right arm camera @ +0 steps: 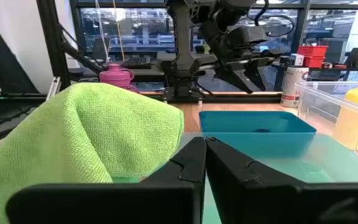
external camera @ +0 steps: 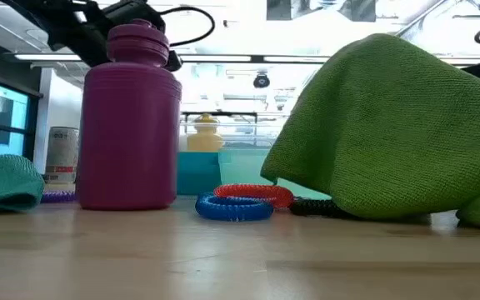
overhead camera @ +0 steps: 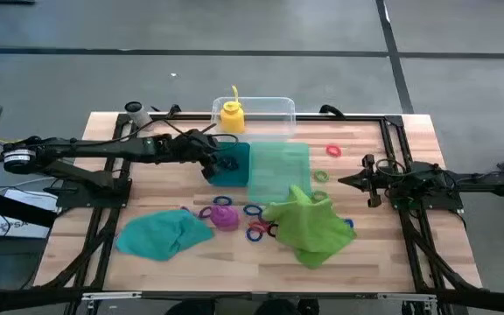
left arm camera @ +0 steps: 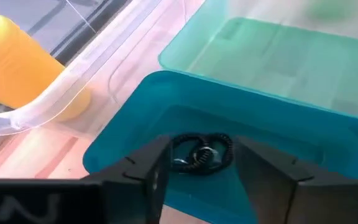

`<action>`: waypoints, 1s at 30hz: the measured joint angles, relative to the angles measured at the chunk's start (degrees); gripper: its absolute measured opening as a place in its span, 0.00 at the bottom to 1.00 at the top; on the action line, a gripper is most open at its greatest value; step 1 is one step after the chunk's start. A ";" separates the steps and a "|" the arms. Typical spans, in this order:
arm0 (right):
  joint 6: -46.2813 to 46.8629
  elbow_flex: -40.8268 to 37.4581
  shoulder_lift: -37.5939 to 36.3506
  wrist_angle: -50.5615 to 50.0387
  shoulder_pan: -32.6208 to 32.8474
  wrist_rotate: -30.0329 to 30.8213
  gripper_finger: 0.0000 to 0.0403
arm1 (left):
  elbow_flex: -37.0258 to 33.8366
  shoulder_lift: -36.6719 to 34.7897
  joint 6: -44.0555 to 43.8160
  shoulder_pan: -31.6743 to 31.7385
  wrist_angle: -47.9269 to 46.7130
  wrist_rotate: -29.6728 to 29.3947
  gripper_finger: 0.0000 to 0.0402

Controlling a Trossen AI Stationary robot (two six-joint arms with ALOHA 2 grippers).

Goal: Pick & Place Sports Items
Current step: Put the blue towel into the green bin

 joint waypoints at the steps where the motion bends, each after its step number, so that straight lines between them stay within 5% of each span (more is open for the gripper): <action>1: -0.02 -0.02 0.00 0.00 0.00 -0.02 0.00 | 0.00 0.00 -0.38 -0.01 0.00 -0.02 0.36; 16: -0.02 -0.01 0.00 -0.01 -0.02 0.00 0.00 | -0.02 -3.57 -2.98 -4.56 -1.53 -2.97 0.36; 30: -0.02 -0.01 0.00 0.00 0.00 -0.01 0.00 | -0.09 -5.70 -11.52 -9.38 -14.51 -0.78 0.37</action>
